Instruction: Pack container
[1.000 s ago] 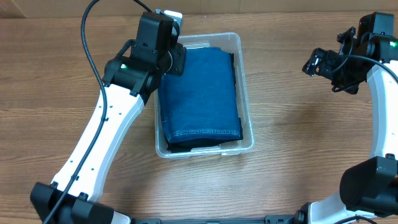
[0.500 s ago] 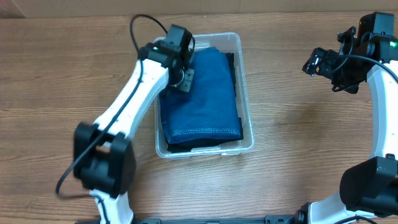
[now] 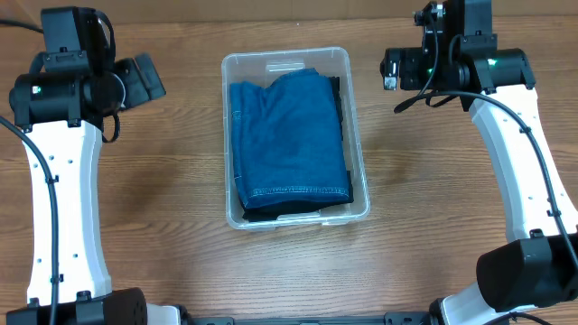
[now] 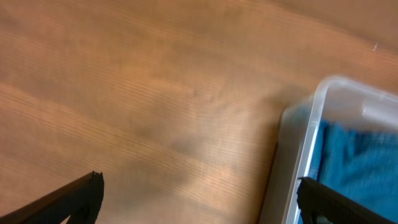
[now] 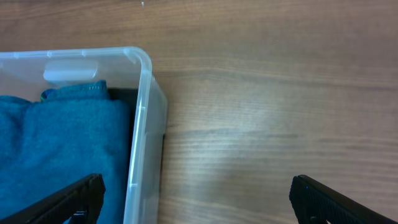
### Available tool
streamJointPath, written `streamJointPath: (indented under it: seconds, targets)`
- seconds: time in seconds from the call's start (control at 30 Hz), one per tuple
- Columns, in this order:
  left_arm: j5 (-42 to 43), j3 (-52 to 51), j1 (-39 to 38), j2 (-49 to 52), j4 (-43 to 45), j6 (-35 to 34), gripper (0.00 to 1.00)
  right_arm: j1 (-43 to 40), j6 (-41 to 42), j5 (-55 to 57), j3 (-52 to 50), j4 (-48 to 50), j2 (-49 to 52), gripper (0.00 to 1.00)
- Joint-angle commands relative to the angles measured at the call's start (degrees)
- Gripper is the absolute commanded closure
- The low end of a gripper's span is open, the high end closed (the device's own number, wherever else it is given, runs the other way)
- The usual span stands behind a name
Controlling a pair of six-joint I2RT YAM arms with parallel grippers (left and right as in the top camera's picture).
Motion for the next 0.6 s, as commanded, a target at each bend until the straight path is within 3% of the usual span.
streamJointPath:
  seconds: [0.0, 0.13, 0.37, 0.47, 0.57]
  targets:
    - [0.92, -0.85, -1.51, -5.42, -4.39, 3.17, 0.0, -0.2, 4.17, 2.43, 0.33, -1.46, -6.21, 0.0]
    - [-1.27, -10.03, -6.91, -19.82, -1.73, 6.25, 0.0, -0.2, 7.1, 5.38, -10.47, 1.62, -17.64, 0.0]
    - [-4.83, -39.5, -8.28, -54.66, 7.96, 6.23, 0.0, -0.22, 7.23, 10.38, -45.88, 17.73, -51.17, 0.0]
    - [-4.94, -42.34, -8.28, -60.48, -1.14, 6.23, 0.0, -0.2, 7.23, 10.27, -52.57, 13.38, -58.27, 0.0]
    - [-4.92, -42.34, -8.28, -60.3, -7.85, 6.23, 0.0, -0.2, 7.23, 10.27, -52.57, 4.68, -57.48, 0.0]
